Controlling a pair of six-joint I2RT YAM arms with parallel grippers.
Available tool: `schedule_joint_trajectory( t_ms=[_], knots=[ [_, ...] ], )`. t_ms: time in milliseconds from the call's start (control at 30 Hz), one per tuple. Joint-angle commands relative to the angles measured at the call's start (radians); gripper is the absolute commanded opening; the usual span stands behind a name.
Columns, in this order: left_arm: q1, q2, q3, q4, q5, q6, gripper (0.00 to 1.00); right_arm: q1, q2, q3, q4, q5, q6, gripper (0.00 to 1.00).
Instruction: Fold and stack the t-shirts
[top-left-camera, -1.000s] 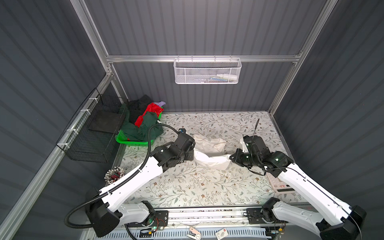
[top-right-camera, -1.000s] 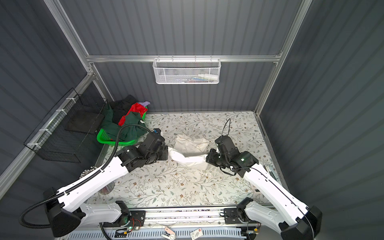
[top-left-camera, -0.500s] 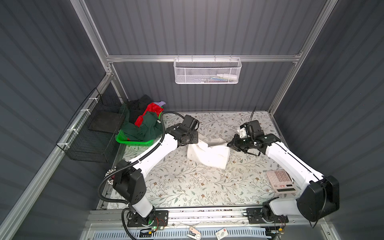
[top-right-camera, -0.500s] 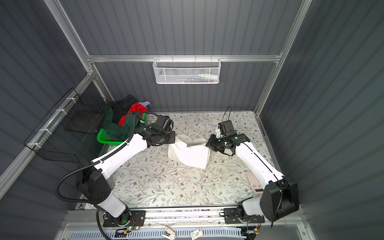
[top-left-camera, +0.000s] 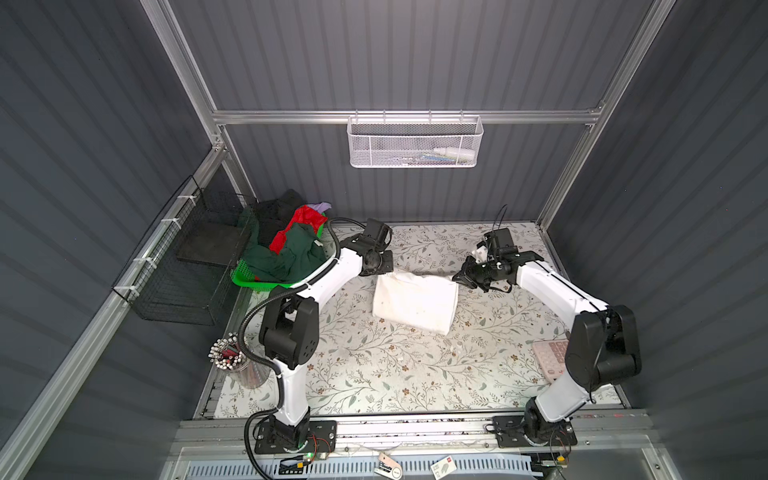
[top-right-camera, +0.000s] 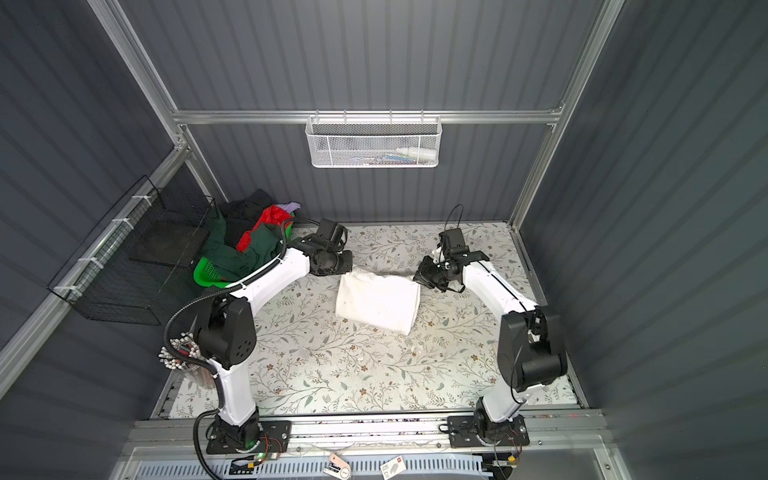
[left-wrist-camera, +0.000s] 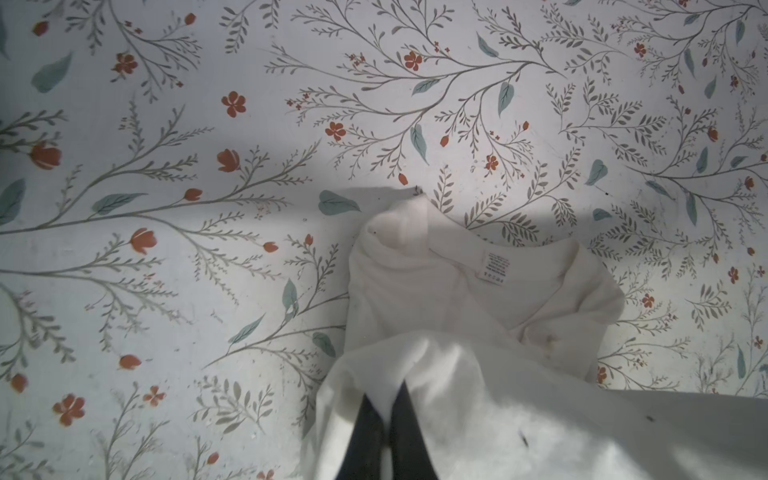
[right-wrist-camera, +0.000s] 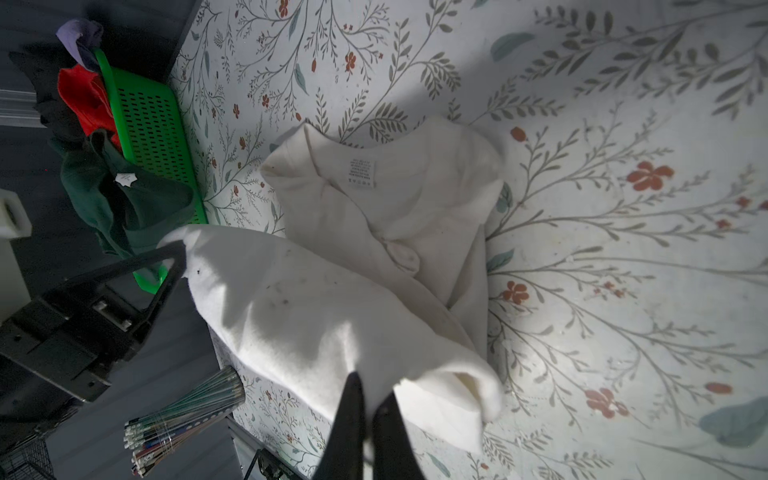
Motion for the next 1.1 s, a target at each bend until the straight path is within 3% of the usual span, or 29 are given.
schedule_joint_trajectory(
  t_ms=[0,33,67,133,233,300,533,700,1067],
  knots=[
    [0.031,0.057,0.088,0.024,0.055,0.021,0.00,-0.015,0.065,0.056,0.037,-0.013,-0.016,0.03],
    [0.038,0.084,0.120,0.037,0.078,0.022,0.18,-0.020,0.094,0.077,0.031,-0.013,-0.020,0.22],
    [0.044,0.110,0.145,0.058,0.117,0.039,0.64,-0.027,0.124,0.110,0.010,-0.007,-0.028,0.41],
    [0.044,0.143,0.174,0.109,0.078,0.034,0.98,-0.036,0.165,0.162,-0.051,0.043,-0.044,0.66],
    [0.046,0.146,0.184,0.157,0.043,0.047,1.00,-0.037,0.140,0.164,-0.051,0.092,-0.069,0.86],
    [0.046,0.117,0.152,0.181,0.011,0.062,1.00,-0.037,0.117,0.151,-0.050,0.109,-0.079,0.90],
    [0.046,-0.005,-0.010,0.228,-0.034,0.080,1.00,-0.037,0.085,0.024,-0.028,0.160,-0.050,0.85],
    [0.046,-0.081,-0.124,0.247,-0.005,0.069,1.00,-0.025,0.081,-0.081,0.049,0.104,-0.003,0.80],
    [0.046,-0.170,-0.404,0.286,0.108,0.016,0.97,0.001,0.152,-0.134,0.157,0.163,0.038,0.78]
  ],
)
